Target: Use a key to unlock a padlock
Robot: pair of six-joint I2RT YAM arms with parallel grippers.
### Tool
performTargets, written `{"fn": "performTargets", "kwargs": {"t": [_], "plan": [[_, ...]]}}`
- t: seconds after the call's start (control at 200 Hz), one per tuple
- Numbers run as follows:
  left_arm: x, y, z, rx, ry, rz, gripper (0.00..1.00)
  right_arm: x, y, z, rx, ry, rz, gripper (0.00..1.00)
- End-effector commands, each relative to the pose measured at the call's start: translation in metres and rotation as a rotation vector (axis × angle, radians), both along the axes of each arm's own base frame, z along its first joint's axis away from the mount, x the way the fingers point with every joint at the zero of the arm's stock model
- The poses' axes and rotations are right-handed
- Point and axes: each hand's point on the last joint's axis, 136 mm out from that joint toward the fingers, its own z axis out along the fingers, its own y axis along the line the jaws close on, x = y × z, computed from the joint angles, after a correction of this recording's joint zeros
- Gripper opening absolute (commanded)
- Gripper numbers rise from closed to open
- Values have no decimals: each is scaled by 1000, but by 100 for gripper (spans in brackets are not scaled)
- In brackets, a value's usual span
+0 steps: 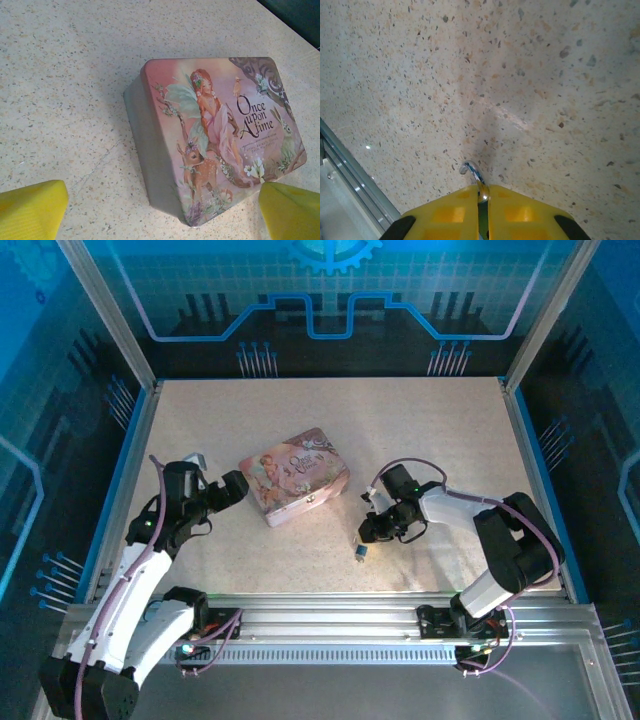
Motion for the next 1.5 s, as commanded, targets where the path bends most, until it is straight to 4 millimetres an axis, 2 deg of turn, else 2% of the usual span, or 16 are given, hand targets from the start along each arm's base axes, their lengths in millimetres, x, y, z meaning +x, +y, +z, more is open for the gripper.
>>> {"fn": "performTargets", "kwargs": {"t": [0.0,0.185,0.355,0.61,0.795,0.945,1.17,1.34,1.495], "plan": [[1,4,1,16,-4,7,99,6,-2,2,13,-2,-13,14],[1,4,2,15,-3,8,99,7,-5,6,8,-18,-25,21],[1,4,5,14,-10,12,99,10,-12,14,-12,-54,-35,32],[5,11,14,33,-41,34,99,22,-32,41,-44,-184,-92,43],[12,22,22,62,-84,79,99,38,-57,71,-78,-349,-147,51],[19,38,29,113,-124,129,99,56,-86,103,-86,-482,-224,59],[31,61,36,190,-181,196,99,79,-130,146,-106,-698,-366,77],[40,80,31,273,-219,245,99,91,-165,160,-158,-814,-500,100],[48,91,18,335,-225,262,99,103,-190,161,-222,-910,-590,100]]}}
